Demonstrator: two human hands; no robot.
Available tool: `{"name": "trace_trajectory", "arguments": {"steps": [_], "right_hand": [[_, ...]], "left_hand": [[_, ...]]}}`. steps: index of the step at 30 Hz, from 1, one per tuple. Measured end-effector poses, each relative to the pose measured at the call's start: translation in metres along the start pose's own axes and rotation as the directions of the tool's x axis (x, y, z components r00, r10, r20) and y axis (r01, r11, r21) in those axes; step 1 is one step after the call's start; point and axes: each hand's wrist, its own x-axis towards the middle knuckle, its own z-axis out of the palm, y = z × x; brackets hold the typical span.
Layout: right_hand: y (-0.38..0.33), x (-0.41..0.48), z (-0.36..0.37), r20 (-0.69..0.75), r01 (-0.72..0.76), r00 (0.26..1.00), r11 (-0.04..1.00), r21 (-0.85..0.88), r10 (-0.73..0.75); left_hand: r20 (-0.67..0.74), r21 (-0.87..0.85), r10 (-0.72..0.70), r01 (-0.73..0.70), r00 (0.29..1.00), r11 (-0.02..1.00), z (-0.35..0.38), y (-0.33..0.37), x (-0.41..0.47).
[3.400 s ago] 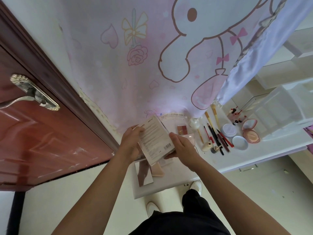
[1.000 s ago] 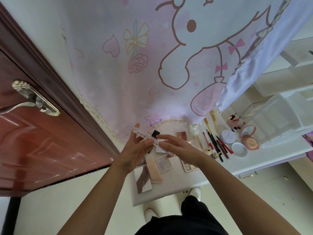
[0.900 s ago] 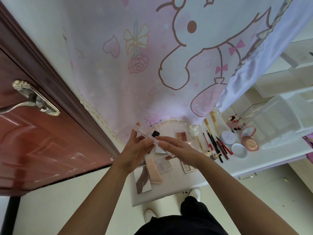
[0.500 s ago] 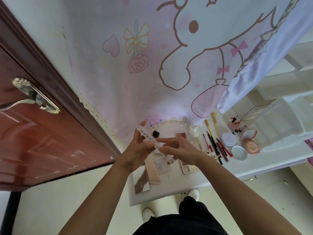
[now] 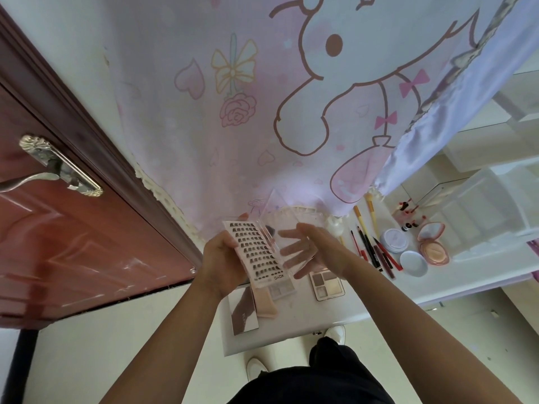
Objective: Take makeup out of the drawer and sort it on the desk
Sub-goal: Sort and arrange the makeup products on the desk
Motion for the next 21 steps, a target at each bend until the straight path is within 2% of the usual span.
{"name": "trace_trajectory", "arguments": {"steps": [2, 5, 9, 10, 12, 13, 14, 15, 16, 18, 19, 21], "right_hand": [[-0.002, 0.002, -0.007, -0.088, 0.033, 0.996, 0.999, -0.003, -0.033], [-0.006, 0.0, -0.016, -0.262, 0.064, 0.964, 0.997, 0.044, -0.051], [-0.006, -0.002, -0.02, -0.435, 0.102, 0.896, 0.995, -0.007, -0.095], [-0.004, -0.002, -0.021, -0.474, 0.11, 0.873, 0.993, -0.046, -0.119], [-0.003, 0.001, -0.023, -0.522, 0.112, 0.831, 0.977, -0.18, -0.191], [-0.003, 0.002, -0.023, -0.517, 0.112, 0.823, 0.96, -0.255, -0.234], [-0.004, 0.003, -0.023, -0.494, 0.12, 0.826, 0.94, -0.318, -0.273], [-0.005, 0.005, -0.021, -0.459, 0.13, 0.836, 0.922, -0.365, -0.3], [-0.007, 0.006, -0.017, -0.421, 0.135, 0.85, 0.903, -0.408, -0.317], [-0.012, 0.009, -0.005, -0.354, 0.131, 0.877, 0.871, -0.473, -0.324], [-0.014, 0.01, 0.001, -0.332, 0.138, 0.885, 0.865, -0.482, -0.326], [-0.013, 0.011, 0.01, -0.333, 0.156, 0.885, 0.88, -0.448, -0.326]], "left_hand": [[-0.069, -0.097, 0.014, -0.02, 0.998, 0.995, -0.005, 0.002, 0.0], [-0.252, -0.128, 0.044, -0.078, 0.967, 0.989, -0.021, 0.0, 0.004], [-0.281, -0.148, 0.022, -0.066, 0.96, 0.987, -0.037, 0.005, 0.006], [-0.304, -0.093, 0.035, -0.066, 0.952, 0.993, -0.04, 0.006, 0.006], [-0.376, 0.21, 0.114, -0.035, 0.919, 0.977, -0.049, 0.009, 0.01], [-0.375, 0.43, 0.169, 0.009, 0.911, 0.903, -0.051, 0.012, 0.011], [-0.332, 0.631, 0.213, 0.048, 0.919, 0.774, -0.051, 0.014, 0.012], [-0.265, 0.762, 0.218, 0.066, 0.939, 0.645, -0.051, 0.016, 0.014], [-0.213, 0.829, 0.187, 0.076, 0.959, 0.554, -0.051, 0.017, 0.016], [-0.137, 0.867, 0.112, 0.064, 0.984, 0.494, -0.044, 0.017, 0.02], [-0.125, 0.855, 0.098, 0.057, 0.987, 0.515, -0.041, 0.014, 0.022], [-0.157, 0.815, 0.16, 0.036, 0.974, 0.579, -0.036, 0.008, 0.024]]}}
